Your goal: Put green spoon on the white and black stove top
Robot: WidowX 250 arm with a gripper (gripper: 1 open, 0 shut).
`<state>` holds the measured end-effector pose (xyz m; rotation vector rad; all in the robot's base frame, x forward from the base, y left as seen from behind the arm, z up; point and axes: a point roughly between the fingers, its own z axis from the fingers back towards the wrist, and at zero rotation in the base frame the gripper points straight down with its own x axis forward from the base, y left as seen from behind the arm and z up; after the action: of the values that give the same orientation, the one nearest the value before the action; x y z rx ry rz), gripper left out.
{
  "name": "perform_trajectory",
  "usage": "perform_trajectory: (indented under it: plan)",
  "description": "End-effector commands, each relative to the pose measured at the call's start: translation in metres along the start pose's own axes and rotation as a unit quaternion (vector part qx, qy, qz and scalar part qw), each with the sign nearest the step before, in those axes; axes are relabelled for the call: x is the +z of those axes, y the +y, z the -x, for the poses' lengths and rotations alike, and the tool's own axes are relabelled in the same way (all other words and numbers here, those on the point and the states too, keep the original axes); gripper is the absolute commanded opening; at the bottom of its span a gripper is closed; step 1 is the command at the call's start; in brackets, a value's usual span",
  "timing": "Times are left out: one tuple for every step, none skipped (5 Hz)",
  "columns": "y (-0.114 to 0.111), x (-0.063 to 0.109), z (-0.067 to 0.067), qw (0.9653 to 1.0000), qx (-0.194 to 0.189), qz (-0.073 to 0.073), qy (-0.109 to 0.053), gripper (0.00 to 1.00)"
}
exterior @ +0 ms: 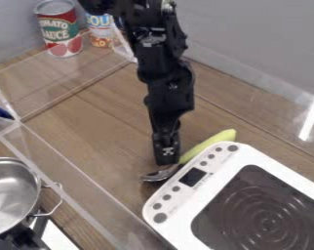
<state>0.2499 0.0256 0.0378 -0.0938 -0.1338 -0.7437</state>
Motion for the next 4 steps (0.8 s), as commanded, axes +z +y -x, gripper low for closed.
perform_trajectory:
  plan:
    - [0.005,0.008,-0.003,0.9995,-0.029,-0.012,-0.008,1.0]
    - [0.006,0.007,-0.002,0.9987,-0.05,-0.011,-0.005,1.0]
    - [0.004,0.006,-0.009,0.9994,-0.031,-0.015,-0.004,1.0]
    - [0.001,0.004,-0.015,0.9997,-0.012,-0.019,-0.002,1.0]
